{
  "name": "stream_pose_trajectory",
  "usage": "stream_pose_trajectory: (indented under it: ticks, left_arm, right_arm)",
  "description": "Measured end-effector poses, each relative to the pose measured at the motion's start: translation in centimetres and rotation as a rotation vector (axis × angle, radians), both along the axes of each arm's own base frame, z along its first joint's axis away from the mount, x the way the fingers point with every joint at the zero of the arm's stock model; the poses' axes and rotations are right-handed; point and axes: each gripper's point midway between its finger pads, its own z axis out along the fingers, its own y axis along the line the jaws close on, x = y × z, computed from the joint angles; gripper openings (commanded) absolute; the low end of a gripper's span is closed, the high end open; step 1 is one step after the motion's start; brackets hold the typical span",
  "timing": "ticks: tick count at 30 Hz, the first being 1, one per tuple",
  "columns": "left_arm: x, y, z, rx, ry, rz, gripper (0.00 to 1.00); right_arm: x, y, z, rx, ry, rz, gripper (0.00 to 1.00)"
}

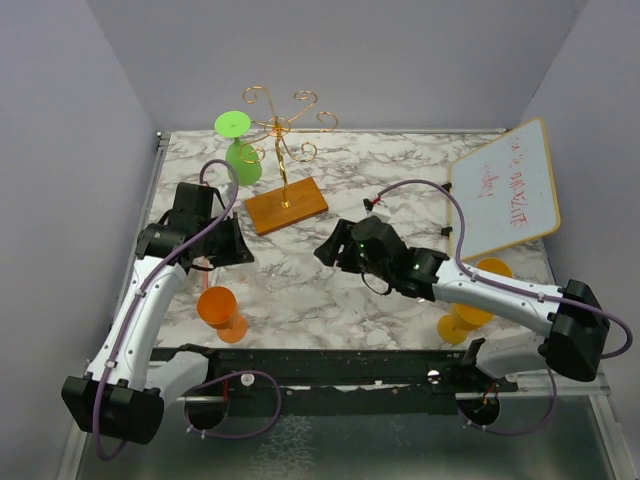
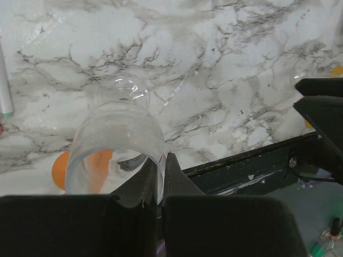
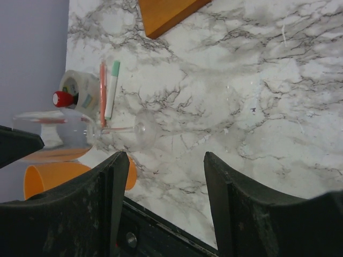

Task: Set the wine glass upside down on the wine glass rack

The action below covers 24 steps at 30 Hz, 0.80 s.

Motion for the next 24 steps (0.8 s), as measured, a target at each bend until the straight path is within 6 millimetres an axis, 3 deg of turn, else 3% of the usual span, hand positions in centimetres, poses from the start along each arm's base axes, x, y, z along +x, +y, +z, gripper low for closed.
stream_pose_trajectory:
  ticks: [3, 8, 15, 18, 24]
  left_arm:
    - [0.5, -1.0, 1.3, -0.065, -0.051, -0.015, 0.0]
    - [1.7, -2.9, 3.7, -0.211, -0.197, -0.001, 0.0]
    - [2.4, -5.2, 4.3, -0.358, -0.321, 0.013, 0.0]
    - [2.7, -5.7, 5.0, -0.393, -0.382, 0.001, 0.0]
    - [2.5, -5.9, 5.6, -0.443, -0.504, -0.017, 0.0]
  right_arm:
    - [0.2, 0.3, -0.4, 0.058, 0.059, -0.004, 0.64]
    - [-0.1, 1.6, 0.9, 0.207, 0.15, -0.037, 0.66]
    - [1.2, 1.2, 1.0, 0.41, 0.332, -0.229, 0.64]
    - [1.5, 0.8, 0.2, 0.467, 0.407, -0.306, 0.64]
    - [2.3, 1.7, 0.5, 0.564, 0.466, -0.362, 0.63]
